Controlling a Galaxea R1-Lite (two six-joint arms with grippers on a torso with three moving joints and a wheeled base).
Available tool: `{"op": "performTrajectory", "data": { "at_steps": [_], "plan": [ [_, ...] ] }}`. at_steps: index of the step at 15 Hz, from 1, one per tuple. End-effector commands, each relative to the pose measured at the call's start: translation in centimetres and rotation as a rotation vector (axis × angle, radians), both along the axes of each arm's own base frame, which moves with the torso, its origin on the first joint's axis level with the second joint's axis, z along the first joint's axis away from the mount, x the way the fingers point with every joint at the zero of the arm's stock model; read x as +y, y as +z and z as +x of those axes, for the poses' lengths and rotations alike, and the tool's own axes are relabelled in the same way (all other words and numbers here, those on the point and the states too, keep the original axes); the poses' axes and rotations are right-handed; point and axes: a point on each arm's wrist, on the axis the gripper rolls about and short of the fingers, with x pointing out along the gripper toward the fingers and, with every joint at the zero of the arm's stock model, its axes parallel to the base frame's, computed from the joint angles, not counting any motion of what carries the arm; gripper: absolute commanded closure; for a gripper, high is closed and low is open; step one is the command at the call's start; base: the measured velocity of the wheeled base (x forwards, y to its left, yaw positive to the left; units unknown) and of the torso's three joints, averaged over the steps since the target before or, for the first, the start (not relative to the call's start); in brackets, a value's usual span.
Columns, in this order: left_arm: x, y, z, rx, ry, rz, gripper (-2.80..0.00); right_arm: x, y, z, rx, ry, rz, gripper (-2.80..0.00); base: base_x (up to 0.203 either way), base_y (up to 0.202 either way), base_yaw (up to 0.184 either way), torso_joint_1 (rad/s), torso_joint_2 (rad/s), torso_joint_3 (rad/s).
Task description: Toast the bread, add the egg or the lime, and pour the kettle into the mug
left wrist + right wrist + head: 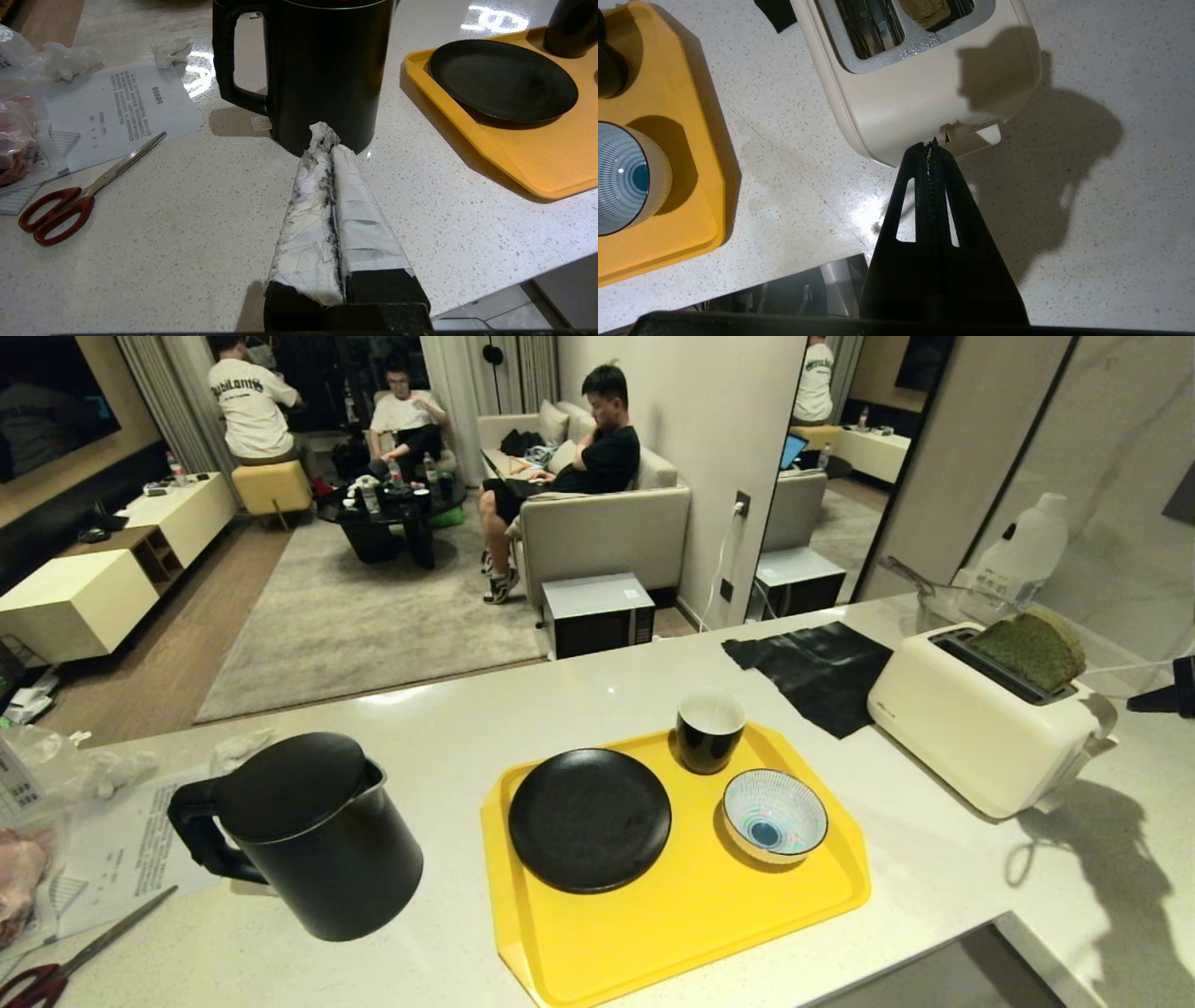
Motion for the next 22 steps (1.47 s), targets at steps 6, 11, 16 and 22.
{"op": "performTrajectory", "data": {
  "at_steps": [6, 11, 16, 22],
  "plan": [
    [0.0, 0.0, 0.0, -0.003, 0.000, 0.000, 0.00, -0.4, -1.4, 2.1, 0.020, 0.033, 0.025, 0.00, 0.000, 0.000, 0.000, 0.000, 0.00, 0.000],
    [0.0, 0.0, 0.0, -0.003, 0.000, -0.001, 0.00, 0.0, -1.4, 4.1, -0.031, 0.036, 0.034, 0.00, 0.000, 0.000, 0.000, 0.000, 0.00, 0.000],
    [0.0, 0.0, 0.0, -0.003, 0.000, -0.001, 0.00, 0.1, -1.7, 5.3, -0.037, 0.044, 0.041, 0.00, 0.000, 0.000, 0.000, 0.000, 0.00, 0.000],
    [0.0, 0.0, 0.0, -0.003, 0.000, -0.001, 0.00, 0.1, -1.8, 7.0, -0.054, 0.045, 0.057, 0.00, 0.000, 0.000, 0.000, 0.000, 0.00, 0.000]
  ]
}}
